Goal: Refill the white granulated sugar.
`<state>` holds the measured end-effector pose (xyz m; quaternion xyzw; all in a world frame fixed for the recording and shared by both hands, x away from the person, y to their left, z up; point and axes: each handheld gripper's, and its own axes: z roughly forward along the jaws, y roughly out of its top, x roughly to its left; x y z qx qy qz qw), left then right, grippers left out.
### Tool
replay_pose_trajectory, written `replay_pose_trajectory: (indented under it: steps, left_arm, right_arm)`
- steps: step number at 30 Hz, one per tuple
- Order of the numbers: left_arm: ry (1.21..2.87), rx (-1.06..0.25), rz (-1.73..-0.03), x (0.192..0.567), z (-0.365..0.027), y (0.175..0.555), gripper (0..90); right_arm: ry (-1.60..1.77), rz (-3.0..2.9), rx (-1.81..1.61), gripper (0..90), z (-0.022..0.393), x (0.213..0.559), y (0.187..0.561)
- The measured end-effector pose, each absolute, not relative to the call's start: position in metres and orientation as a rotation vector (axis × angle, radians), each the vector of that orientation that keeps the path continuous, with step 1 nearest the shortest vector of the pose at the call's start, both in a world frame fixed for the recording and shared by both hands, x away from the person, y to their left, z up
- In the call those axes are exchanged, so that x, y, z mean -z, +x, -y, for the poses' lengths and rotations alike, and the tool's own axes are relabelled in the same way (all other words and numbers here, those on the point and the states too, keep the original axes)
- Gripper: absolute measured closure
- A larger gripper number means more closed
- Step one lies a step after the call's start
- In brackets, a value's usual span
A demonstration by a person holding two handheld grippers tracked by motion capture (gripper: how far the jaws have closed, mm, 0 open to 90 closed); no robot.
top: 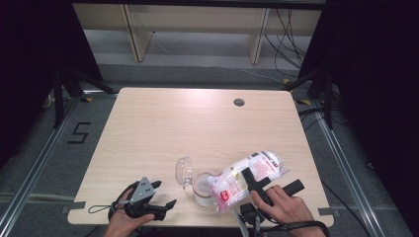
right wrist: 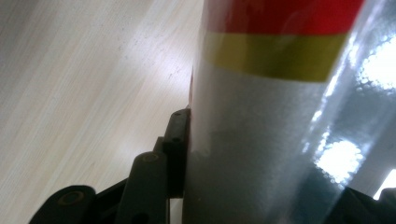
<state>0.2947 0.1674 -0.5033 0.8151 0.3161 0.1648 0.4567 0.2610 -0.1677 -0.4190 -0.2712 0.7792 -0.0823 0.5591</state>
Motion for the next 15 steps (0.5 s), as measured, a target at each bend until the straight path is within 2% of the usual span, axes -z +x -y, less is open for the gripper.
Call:
replay_pose_trajectory:
  steps: [15]
  left_arm:
    - [1.998,-0.385,-0.803,0.503,-0.164,0.297,18.1]
  right_arm:
    - [-0.749,-1.831,0.282,65.1,0.156,0.414,0.263]
